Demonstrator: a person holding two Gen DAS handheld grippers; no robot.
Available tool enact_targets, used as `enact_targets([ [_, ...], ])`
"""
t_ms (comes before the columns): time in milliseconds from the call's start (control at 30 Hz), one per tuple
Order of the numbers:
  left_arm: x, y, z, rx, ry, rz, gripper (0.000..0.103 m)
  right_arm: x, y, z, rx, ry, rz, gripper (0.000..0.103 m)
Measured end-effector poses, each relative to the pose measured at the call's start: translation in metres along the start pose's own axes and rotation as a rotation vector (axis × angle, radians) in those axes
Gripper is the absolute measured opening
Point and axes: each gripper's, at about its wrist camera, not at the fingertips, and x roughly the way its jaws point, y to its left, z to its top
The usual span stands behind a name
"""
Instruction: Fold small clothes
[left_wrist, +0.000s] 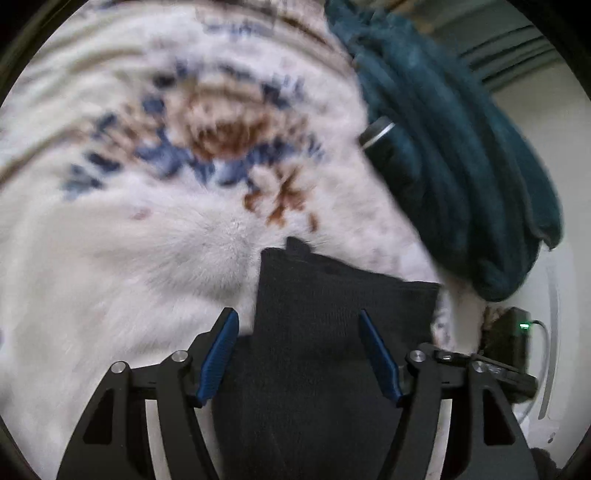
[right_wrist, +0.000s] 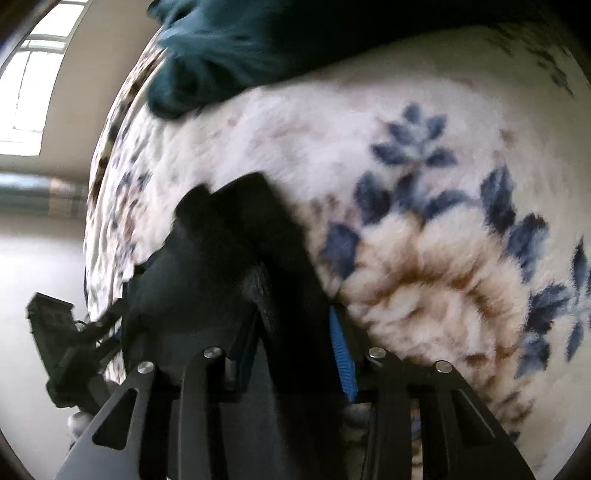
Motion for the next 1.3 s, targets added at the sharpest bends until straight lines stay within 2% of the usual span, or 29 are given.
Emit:
enact_targets([
  [33,-0.016,-0.004,-0.007,-0.012,-0.032,-0.014,0.065,-0.004,0.001,-0.002,-0.007,0.010,0.008,0.050],
  [67,-0.042,-0.009,-0.023,-0.046,-0.093,-0.022,0.075,-0.009,0.001,-0.005,-0.012,0.018,0.024,0.064],
  [100,-0.059,-0.012,-0.038,-0.075,-0.124,-0.033,0.083,-0.017,0.001,-0.010,-0.017,0.027,0.055,0.072],
  [133,-0.072,-0.015,-0.055,-0.107,-0.141,-0.055,0.083,-0.022,0.001,-0.014,-0.023,0.033,0.072,0.086],
  [167,-0.078,-0.019,-0.065,-0.130,-0.143,-0.064,0.083,-0.031,0.001,-0.023,-0.033,0.038,0.087,0.095],
  [233,-0.094,-0.025,-0.108,-0.214,-0.137,-0.082,0.083,-0.045,0.000,-0.037,-0.050,0.046,0.079,0.096],
  [367,-0.101,-0.027,-0.177,-0.372,-0.092,-0.074,0.083,-0.067,-0.006,-0.070,-0.052,0.076,0.071,0.103],
  [500,-0.066,-0.018,-0.237,-0.581,-0.048,-0.092,0.083,-0.080,-0.013,-0.088,-0.047,0.096,0.083,0.103],
  [633,-0.021,-0.014,-0.253,-0.660,-0.051,-0.127,0.083,-0.072,-0.016,-0.074,-0.059,0.092,0.070,0.103],
  [700,-0.001,-0.012,-0.257,-0.695,-0.072,-0.110,0.083,-0.059,-0.012,-0.057,-0.074,0.099,0.085,0.103],
  [767,0.006,-0.012,-0.259,-0.719,-0.129,-0.093,0.084,-0.045,-0.005,-0.041,-0.100,0.108,0.105,0.103],
  [800,0.007,-0.014,-0.258,-0.736,-0.164,-0.095,0.089,-0.036,-0.001,-0.031,-0.112,0.114,0.110,0.103],
  [833,0.007,-0.016,-0.257,-0.748,-0.187,-0.085,0.090,-0.027,0.003,-0.021,-0.127,0.115,0.101,0.103],
  [967,0.006,-0.020,-0.256,-0.784,-0.233,-0.043,0.090,0.010,0.011,0.013,-0.160,0.137,0.066,0.103],
  [1000,0.005,-0.019,-0.256,-0.803,-0.263,-0.060,0.088,0.016,0.012,0.017,-0.158,0.146,0.073,0.103],
  [1033,0.002,-0.017,-0.255,-0.816,-0.288,-0.064,0.078,0.022,0.013,0.021,-0.156,0.153,0.085,0.103],
  [1067,0.001,-0.015,-0.254,-0.819,-0.301,-0.052,0.052,0.026,0.014,0.024,-0.152,0.155,0.100,0.103],
  [1100,-0.002,-0.010,-0.249,-0.813,-0.302,-0.041,0.041,0.028,0.015,0.025,-0.149,0.159,0.110,0.103],
  [1133,0.000,-0.009,-0.247,-0.811,-0.301,-0.042,0.039,0.029,0.016,0.025,-0.149,0.158,0.111,0.103],
  [1167,0.001,-0.006,-0.244,-0.807,-0.305,-0.051,0.035,0.029,0.016,0.024,-0.148,0.151,0.121,0.097],
  [1200,0.001,-0.006,-0.242,-0.788,-0.303,-0.048,0.033,0.030,0.017,0.022,-0.143,0.145,0.156,0.087],
  [1233,-0.001,-0.008,-0.239,-0.747,-0.295,-0.033,0.031,0.031,0.017,0.021,-0.135,0.143,0.141,0.053],
  [1267,-0.004,-0.009,-0.243,-0.721,-0.289,-0.028,0.029,0.032,0.015,0.019,-0.124,0.142,0.116,0.034],
  [1300,-0.009,-0.011,-0.239,-0.681,-0.275,-0.023,0.028,0.030,0.013,0.016,-0.109,0.134,0.141,0.029],
])
